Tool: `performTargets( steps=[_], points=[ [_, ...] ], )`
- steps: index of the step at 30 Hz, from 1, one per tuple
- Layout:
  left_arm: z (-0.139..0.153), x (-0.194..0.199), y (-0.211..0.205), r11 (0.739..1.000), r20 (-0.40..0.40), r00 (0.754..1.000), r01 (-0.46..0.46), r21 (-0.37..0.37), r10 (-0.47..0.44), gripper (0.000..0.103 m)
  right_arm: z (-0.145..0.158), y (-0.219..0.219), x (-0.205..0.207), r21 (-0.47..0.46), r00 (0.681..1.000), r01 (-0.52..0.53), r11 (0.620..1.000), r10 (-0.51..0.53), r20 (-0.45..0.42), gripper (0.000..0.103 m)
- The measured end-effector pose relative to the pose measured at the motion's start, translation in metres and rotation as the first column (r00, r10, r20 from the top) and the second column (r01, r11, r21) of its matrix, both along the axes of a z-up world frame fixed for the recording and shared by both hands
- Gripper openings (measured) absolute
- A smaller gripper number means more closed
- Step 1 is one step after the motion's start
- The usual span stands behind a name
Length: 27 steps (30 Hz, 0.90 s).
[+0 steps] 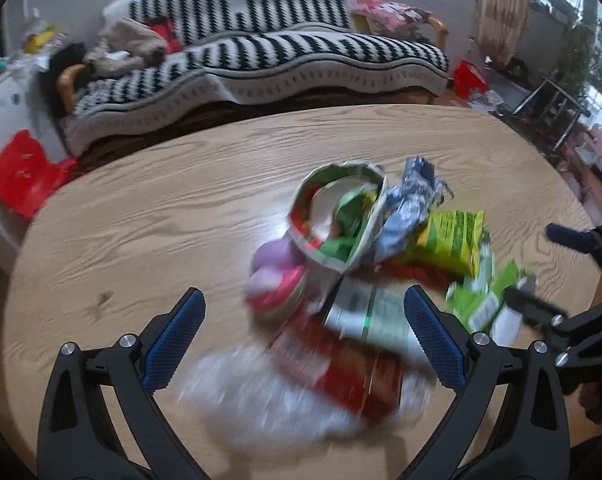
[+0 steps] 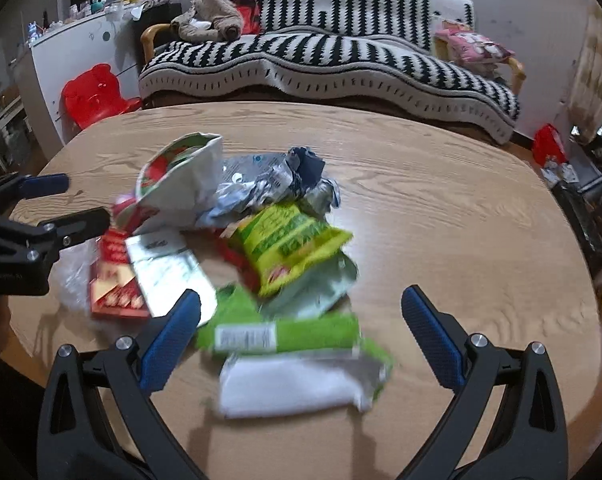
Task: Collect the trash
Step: 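Grasp the green-white paper cup with left tool while right tool grasps the popcorn bag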
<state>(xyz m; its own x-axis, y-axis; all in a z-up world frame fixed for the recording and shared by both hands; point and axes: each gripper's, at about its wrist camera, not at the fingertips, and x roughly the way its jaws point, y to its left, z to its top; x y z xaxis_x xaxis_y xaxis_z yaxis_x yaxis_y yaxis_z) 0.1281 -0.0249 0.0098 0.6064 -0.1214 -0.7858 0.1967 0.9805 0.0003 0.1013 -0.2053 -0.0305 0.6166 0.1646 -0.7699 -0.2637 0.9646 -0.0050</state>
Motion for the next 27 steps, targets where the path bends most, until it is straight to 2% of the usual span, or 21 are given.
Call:
performTargets(
  steps=[5, 10, 12, 14, 16, 17, 18, 23, 27],
  points=[
    [-0.018, 0.034, -0.007, 1.0, 0.0, 1.0, 0.018, -0.004, -0.018, 0.097, -0.021, 0.003, 0.041, 0.005, 0.998, -0.039, 0.999, 0.039, -0.04, 0.097],
    [-0.034, 0.054, -0.014, 0.999, -0.041, 0.999, 0.035, -0.016, -0.036, 0.097, -0.034, 0.013, 0.064, 0.011, 0.996, -0.074, 0.997, 0.074, -0.054, 0.096],
    [-0.036, 0.06, -0.014, 0.999, -0.041, 0.999, 0.029, -0.019, -0.03, 0.095, -0.035, 0.015, 0.068, 0.012, 0.995, -0.08, 0.997, 0.081, -0.059, 0.083],
    [-0.035, 0.063, -0.012, 0.999, -0.034, 0.999, 0.024, -0.038, -0.025, 0.086, -0.035, 0.019, 0.071, 0.011, 0.995, -0.083, 0.996, 0.084, -0.058, 0.074],
    [-0.032, 0.066, -0.009, 0.997, -0.038, 0.999, 0.023, -0.067, -0.026, 0.067, -0.034, 0.02, 0.07, 0.016, 0.995, -0.09, 0.996, 0.091, -0.05, 0.07],
    [-0.03, 0.065, -0.007, 0.996, -0.04, 0.999, 0.022, -0.087, -0.026, 0.062, -0.033, 0.021, 0.068, 0.011, 0.994, -0.095, 0.995, 0.096, -0.046, 0.069],
    [-0.028, 0.063, -0.007, 0.995, -0.041, 0.999, 0.023, -0.093, -0.027, 0.051, -0.032, 0.022, 0.066, 0.008, 0.995, -0.097, 0.995, 0.097, -0.038, 0.069],
    [-0.01, 0.052, -0.004, 0.995, 0.017, 1.0, 0.018, -0.098, -0.016, 0.048, -0.018, 0.014, 0.053, 0.043, 0.997, -0.075, 0.996, 0.075, 0.005, 0.067],
    [0.005, 0.041, 0.002, 0.994, 0.054, 0.998, 0.017, -0.111, -0.011, 0.048, -0.001, 0.001, 0.041, 0.115, 0.998, -0.056, 0.992, 0.052, 0.039, 0.067]
  ],
)
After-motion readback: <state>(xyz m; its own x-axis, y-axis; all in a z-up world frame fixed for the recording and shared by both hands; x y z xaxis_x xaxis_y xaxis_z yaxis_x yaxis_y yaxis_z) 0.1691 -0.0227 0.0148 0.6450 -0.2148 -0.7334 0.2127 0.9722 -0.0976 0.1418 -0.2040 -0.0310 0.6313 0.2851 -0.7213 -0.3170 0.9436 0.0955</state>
